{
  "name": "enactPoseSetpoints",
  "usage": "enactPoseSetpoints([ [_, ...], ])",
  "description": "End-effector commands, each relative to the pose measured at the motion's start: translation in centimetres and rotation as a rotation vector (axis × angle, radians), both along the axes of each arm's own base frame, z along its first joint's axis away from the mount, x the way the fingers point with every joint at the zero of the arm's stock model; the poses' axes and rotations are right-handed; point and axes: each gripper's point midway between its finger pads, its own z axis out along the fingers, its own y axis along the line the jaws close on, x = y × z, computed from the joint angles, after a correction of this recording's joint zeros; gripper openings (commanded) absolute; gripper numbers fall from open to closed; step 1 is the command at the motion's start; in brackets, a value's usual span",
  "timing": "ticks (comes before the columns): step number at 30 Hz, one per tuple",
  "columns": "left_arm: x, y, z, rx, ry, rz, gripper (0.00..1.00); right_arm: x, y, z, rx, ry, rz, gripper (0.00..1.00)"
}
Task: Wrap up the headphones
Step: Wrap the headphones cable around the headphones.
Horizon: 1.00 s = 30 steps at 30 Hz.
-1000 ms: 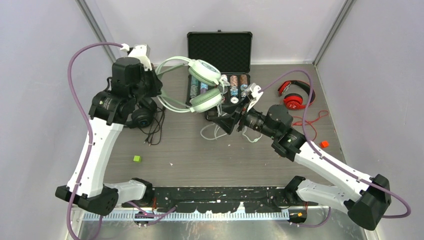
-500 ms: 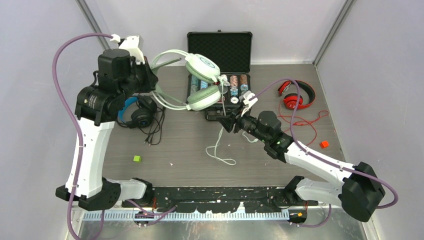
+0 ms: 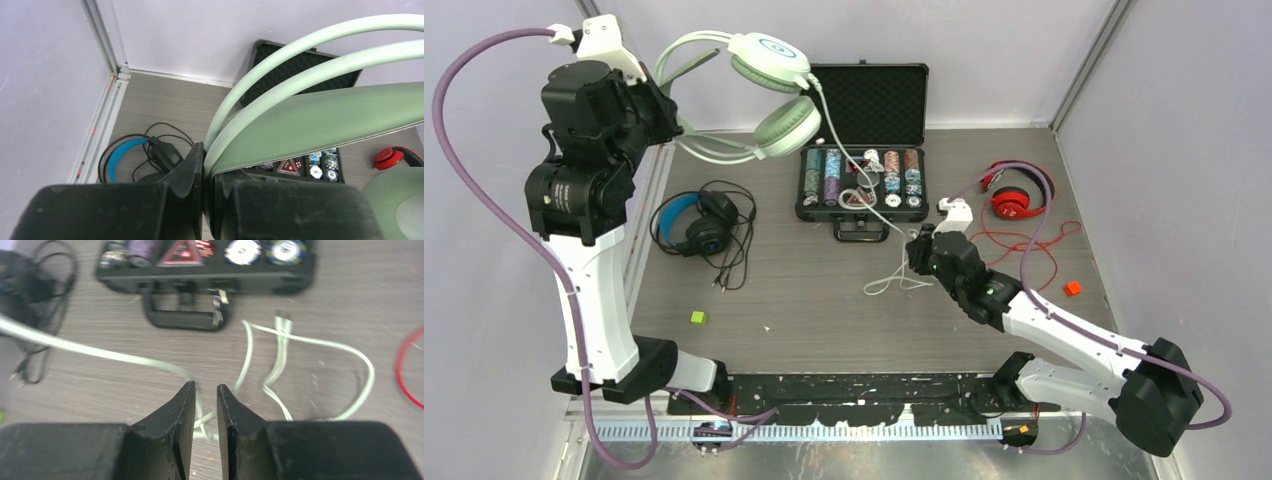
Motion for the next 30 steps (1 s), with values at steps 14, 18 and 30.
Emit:
enactPoseSetpoints([
  [14,-1.3,1.2,5.3,-0.050,-0.194,0.031,0.00,2.3,-6.1,5.4,0.080,0.017,-0.226,0.13],
  [18,-1.4,-0.3,4.2,-0.080,-0.164,-0.048,0.00,0.8,0.4,11.4,0.193,-0.108,0.171,0.43],
  [30,-2.3,-3.4,3.5,-0.168,-0.133,-0.198,0.00,-2.2,10.3,16.6,0.403,-0.441,0.763,0.71],
])
